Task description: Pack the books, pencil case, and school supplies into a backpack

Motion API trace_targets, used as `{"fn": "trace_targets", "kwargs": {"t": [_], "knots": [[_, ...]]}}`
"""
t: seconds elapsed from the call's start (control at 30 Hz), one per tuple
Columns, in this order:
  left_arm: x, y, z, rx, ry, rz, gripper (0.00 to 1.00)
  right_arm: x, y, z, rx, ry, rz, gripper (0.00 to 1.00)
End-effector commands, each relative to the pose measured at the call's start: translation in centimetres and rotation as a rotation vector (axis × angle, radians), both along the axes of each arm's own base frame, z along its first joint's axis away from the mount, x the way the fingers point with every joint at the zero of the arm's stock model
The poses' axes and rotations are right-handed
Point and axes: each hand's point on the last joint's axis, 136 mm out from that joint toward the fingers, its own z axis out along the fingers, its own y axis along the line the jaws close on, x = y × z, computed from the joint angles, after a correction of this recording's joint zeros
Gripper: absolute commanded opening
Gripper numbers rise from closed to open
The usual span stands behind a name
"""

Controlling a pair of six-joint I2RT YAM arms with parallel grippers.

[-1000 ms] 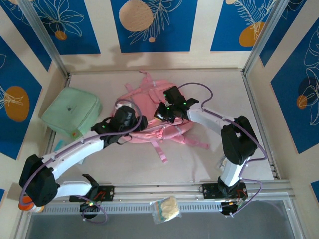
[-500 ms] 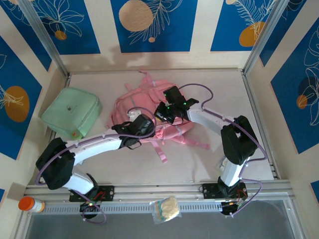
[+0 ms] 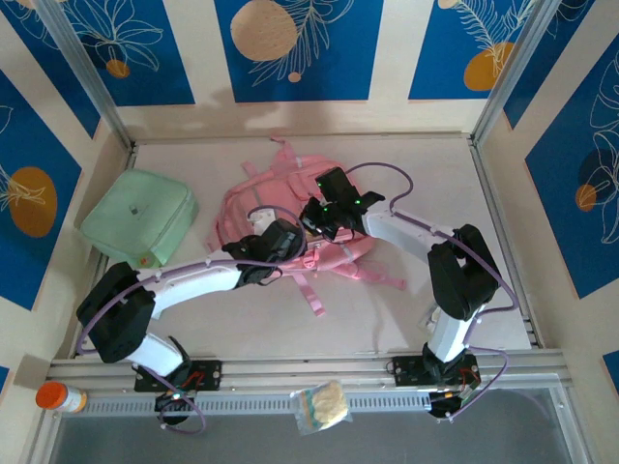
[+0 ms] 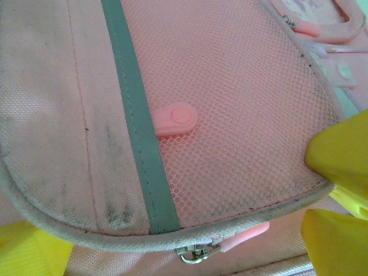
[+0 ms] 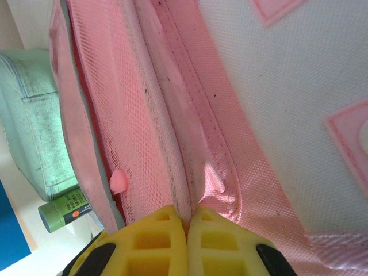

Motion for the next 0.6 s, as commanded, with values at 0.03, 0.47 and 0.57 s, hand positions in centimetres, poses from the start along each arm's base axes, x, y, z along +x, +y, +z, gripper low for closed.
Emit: {"fn": "trace_targets", "kwargs": {"t": [0.03,0.47,0.57], "knots": [[1.3,-0.6,2.0,-0.036,-0.065,0.028,0.99,-0.4,1.9,1.3,0.058,-0.041,0.048,0.0],[0.4,5.6,-1.5,0.106,0.022,0.217,1.0,0.5,2.6,1.9,0.114,-0.023,0.042,0.0],[-0.1,6.5,-1.5,0.124,0.011,0.219,0.99,1.0,2.7,2.1,0.129,-0.021,0.044,0.0]]}}
